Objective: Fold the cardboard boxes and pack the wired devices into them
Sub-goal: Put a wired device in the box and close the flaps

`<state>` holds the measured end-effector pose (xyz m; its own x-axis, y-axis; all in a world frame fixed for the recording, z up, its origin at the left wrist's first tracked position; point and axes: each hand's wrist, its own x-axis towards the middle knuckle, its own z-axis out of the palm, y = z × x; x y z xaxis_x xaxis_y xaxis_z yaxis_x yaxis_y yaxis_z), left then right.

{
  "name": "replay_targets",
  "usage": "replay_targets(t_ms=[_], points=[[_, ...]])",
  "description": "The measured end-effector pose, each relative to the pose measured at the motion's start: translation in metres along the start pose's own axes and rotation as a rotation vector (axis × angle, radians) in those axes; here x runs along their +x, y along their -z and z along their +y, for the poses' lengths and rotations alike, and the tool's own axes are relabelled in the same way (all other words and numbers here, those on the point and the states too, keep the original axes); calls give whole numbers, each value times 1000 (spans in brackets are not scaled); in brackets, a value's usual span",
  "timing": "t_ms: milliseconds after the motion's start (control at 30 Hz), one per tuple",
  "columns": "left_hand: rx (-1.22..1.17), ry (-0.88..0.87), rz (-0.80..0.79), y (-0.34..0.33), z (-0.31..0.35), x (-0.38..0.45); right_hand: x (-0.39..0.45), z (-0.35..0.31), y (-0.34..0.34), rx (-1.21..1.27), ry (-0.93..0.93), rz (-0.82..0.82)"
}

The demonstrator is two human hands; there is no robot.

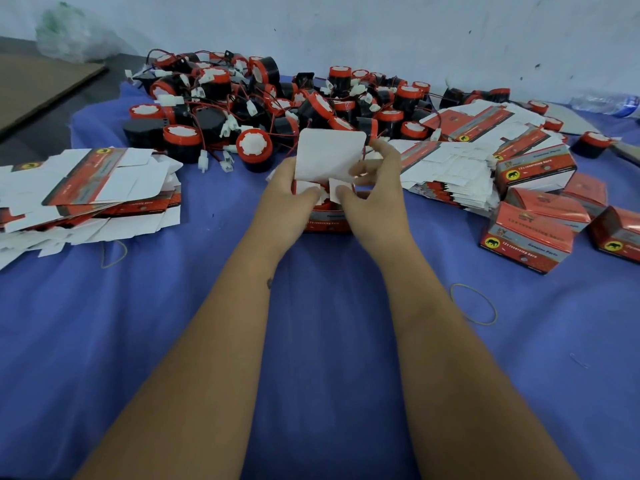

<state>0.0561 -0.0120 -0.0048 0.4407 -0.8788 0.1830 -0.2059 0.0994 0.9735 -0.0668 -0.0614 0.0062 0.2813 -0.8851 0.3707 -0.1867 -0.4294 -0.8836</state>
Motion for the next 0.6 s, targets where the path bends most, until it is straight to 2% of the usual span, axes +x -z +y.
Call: replay_targets(t_ms=[133,267,400,433,500,600], points=[[62,-130,154,2,-6,3,3,3,2,-70,83,-20],[61,-137,276,3,-6,2,2,0,2,-45,24,-89],[-397,98,184,6,-2,7,5,-3,7,227,-168,-61],[-434,117,140,7,-1,6,5,-3,9,261,-192,-71],[-274,107,58,5,-1,6,3,0,9,199,-177,-120],[71,-36,-38,5,-5,4,3,7,9,-109,-32,-210]])
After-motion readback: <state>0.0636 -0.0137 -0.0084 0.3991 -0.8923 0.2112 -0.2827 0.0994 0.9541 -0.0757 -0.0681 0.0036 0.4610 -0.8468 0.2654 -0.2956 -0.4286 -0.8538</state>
